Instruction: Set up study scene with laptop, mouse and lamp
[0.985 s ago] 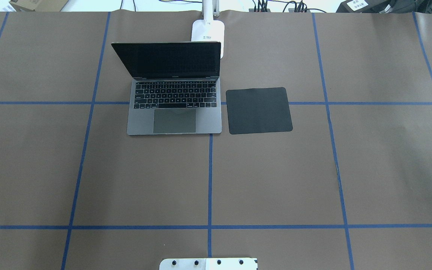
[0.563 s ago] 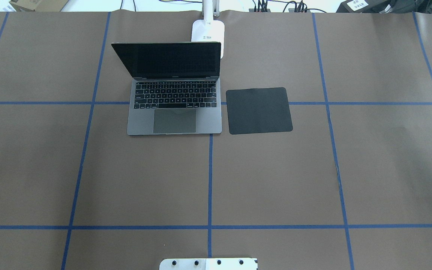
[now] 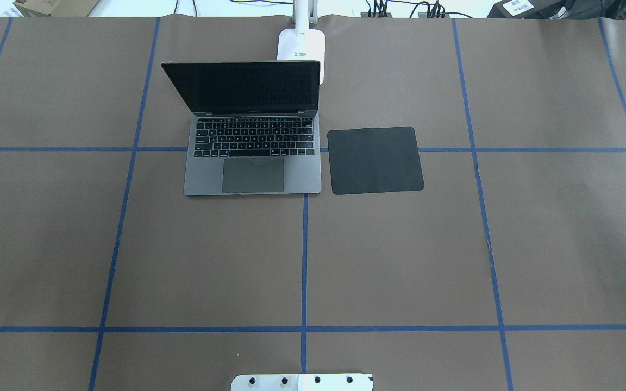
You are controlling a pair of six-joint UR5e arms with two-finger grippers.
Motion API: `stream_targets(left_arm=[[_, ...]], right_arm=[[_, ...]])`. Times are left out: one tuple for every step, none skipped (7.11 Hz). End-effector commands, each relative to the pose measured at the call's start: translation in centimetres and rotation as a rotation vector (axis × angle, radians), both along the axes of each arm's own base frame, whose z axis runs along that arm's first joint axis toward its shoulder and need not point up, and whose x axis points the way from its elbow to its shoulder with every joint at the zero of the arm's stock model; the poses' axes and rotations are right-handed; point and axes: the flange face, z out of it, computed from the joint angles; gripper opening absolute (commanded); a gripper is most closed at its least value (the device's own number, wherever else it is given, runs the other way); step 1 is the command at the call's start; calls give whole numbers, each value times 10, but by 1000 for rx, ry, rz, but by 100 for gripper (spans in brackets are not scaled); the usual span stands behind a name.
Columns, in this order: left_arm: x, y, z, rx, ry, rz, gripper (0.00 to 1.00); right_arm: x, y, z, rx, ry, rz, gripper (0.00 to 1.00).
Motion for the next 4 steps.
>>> stream_targets(left_arm=[[3, 14, 7, -32, -14, 41, 100], [6, 15, 7, -40, -17, 50, 100], [15, 7, 4, -36, -12, 62, 100], [44, -9, -4, -53, -15, 88, 100]], right_arm=[[2, 6, 7, -11, 3, 1, 100], [2, 6, 7, -11, 3, 1, 100], [2, 7, 8, -13, 5, 1, 100], [2, 7, 8, -13, 5, 1, 100]])
